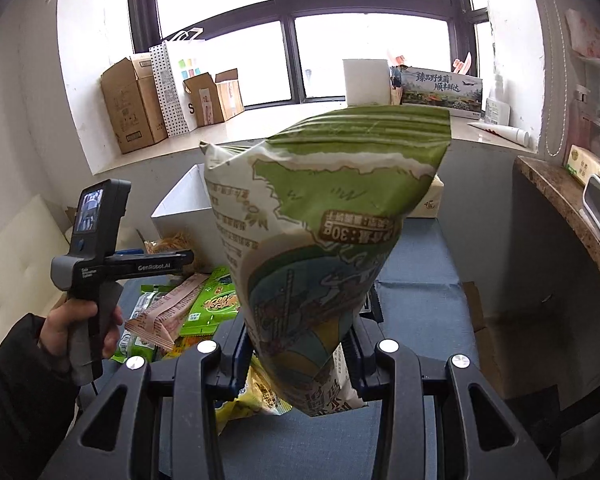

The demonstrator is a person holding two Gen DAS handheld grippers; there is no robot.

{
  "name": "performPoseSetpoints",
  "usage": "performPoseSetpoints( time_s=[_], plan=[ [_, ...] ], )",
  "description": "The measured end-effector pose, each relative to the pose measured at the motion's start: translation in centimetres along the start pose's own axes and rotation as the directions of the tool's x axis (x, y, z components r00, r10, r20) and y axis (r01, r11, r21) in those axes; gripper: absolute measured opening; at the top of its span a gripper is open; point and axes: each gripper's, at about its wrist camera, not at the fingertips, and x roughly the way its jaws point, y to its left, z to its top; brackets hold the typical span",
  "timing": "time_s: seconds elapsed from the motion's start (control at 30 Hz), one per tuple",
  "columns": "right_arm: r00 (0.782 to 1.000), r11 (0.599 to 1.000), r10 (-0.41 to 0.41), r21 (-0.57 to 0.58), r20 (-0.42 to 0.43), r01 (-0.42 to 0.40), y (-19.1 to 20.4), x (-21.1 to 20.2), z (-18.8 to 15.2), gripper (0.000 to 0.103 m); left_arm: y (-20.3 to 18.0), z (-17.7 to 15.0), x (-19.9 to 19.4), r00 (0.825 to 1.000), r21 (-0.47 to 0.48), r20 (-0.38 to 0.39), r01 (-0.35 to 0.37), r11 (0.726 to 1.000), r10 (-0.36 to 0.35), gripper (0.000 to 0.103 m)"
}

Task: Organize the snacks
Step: 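Grasp the tall printed chip bag with the right gripper while the left gripper grasps the yellow bread packet, then carry both packets over the white box and release them inside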

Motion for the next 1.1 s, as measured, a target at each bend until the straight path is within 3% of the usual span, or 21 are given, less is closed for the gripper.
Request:
performPoseSetpoints(
  time_s=[0.07,0.27,0.37,0.57,0.77,1.1],
  plan=[
    [1.0,1.0,-0.004,0.007,-0.007,0.004,-0.1,0.1,-0.2,0.042,-0.1,0.4,0.8,1.0,0.003,-0.01,-0.02,1.0,0.02,0.103],
    [1.0,1.0,-0.001,-0.008,-0.018,0.001,0.2,0.2,-0.5,0.042,0.2,0.9,1.4,1.0,0.003,-0.015,0.013,1.0,-0.013,0.102],
    [1.0,1.0,0.0,-0.011,-0.022,0.0,0.4,0.2,-0.7,0.042,0.3,0.9,1.7,1.0,0.012,-0.028,0.003,1.0,-0.002,0.084],
    [1.0,1.0,0.006,-0.025,-0.029,-0.007,0.7,0.2,-0.8,0.042,0.9,0.7,0.6,0.998,-0.006,-0.021,0.061,0.998,-0.062,0.075],
    [0.999,0.999,0.018,-0.029,-0.032,-0.019,1.0,0.2,-1.1,0.042,1.9,-0.1,-3.2,0.992,-0.014,0.029,0.124,0.992,-0.123,0.074],
    [0.997,0.998,0.054,-0.03,-0.047,-0.055,2.0,1.5,-1.1,0.042,1.7,-1.9,-12.7,0.972,0.05,0.14,0.182,0.982,-0.188,0.074]
  ],
)
